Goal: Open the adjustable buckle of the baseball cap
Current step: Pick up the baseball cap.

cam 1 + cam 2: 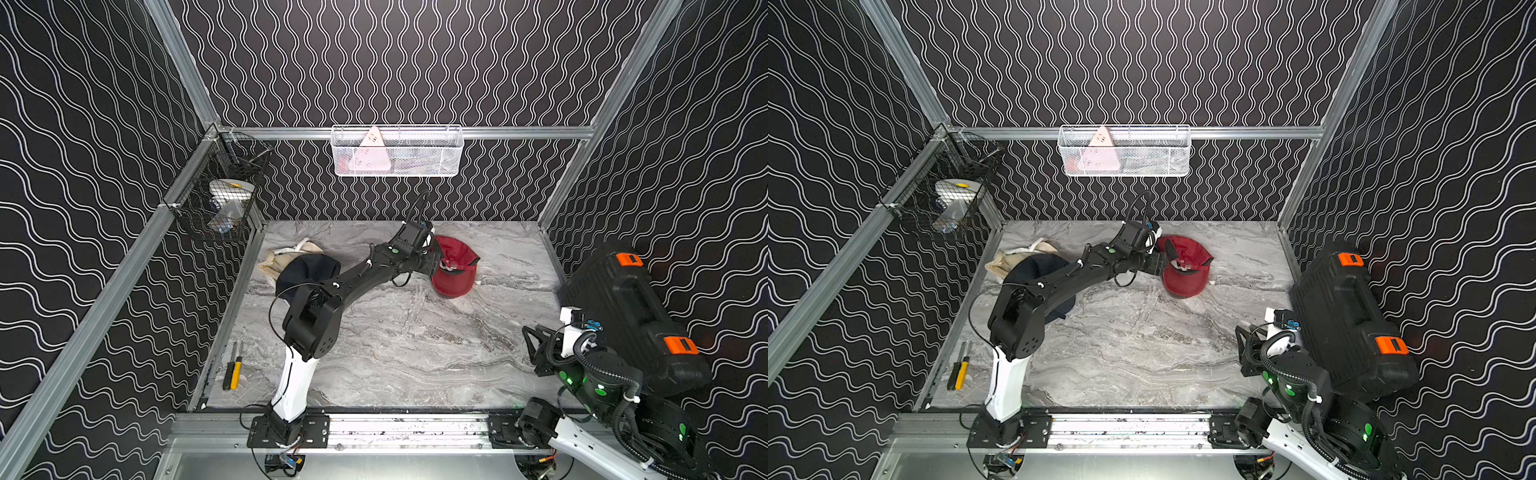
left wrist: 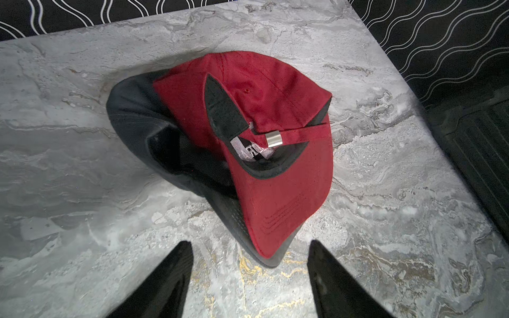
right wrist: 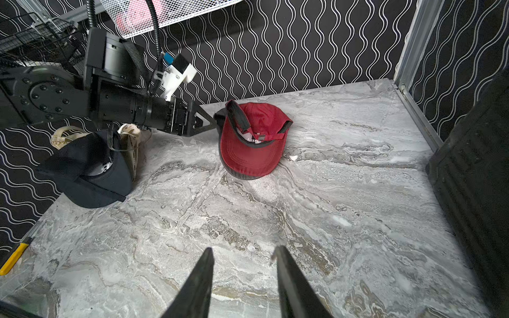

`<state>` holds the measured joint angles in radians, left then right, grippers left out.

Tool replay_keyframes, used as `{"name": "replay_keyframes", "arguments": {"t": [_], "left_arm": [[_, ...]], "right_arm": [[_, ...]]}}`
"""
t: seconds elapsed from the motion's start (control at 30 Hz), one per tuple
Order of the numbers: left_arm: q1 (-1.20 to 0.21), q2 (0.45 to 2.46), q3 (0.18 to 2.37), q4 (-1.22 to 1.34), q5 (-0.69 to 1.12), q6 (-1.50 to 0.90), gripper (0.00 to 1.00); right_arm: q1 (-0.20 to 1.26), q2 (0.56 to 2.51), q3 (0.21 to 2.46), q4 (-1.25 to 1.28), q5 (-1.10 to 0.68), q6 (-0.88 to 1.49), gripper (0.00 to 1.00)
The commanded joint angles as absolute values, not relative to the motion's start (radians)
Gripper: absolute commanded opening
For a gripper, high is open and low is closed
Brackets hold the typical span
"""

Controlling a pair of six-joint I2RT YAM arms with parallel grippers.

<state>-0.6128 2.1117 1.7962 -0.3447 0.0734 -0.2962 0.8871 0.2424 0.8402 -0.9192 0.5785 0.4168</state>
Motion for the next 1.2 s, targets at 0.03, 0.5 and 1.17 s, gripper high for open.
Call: {"name": "replay_keyframes", "arguments": {"t": [0.03, 0.5, 1.17], "left_arm": [[-0.617, 2.140, 1.826, -0.311, 0.090, -0.326, 0.71], [-0.624, 2.280, 1.952, -0.334, 0.087, -0.335, 0.71], [-0.622, 2.445, 2.073, -0.333, 0.121, -0.365, 0.26]], "right_arm": [[0.887, 0.251, 0.841, -0.913, 0.592, 0.414, 0.40], [0.886, 0.262, 0.842, -0.910, 0.591, 0.412, 0.40], [0.886, 0.284, 0.844, -0.910, 0.594, 0.414, 0.40]]}}
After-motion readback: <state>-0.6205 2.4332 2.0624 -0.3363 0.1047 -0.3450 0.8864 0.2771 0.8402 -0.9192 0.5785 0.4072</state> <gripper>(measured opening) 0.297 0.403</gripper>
